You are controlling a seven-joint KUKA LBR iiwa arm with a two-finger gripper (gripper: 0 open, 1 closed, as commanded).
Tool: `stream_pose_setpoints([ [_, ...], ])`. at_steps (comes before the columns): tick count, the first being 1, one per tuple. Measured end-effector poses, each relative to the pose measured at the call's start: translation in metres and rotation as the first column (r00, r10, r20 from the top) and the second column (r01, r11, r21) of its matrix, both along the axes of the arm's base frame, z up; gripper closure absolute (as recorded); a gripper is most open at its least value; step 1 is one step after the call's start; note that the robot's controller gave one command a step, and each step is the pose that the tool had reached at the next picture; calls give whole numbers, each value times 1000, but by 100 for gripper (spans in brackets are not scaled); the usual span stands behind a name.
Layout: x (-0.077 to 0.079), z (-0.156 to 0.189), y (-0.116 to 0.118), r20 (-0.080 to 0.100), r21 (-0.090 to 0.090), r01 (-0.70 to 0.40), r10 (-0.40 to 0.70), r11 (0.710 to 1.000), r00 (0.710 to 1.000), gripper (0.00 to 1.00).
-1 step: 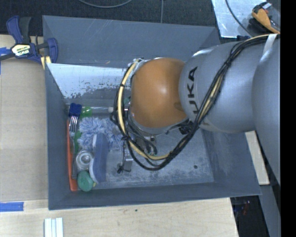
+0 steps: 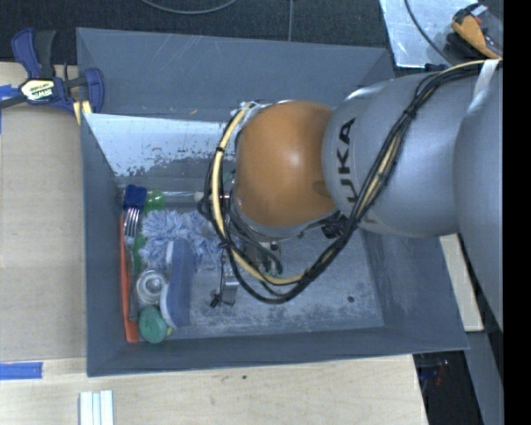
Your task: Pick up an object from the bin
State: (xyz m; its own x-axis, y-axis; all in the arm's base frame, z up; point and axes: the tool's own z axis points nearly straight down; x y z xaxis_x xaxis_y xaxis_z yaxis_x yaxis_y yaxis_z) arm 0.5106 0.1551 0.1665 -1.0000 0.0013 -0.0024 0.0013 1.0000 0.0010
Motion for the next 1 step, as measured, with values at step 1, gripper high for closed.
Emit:
stream_pose_setpoints([
  [1,82,-96,-44,5,0,-239,239,971,971,0],
])
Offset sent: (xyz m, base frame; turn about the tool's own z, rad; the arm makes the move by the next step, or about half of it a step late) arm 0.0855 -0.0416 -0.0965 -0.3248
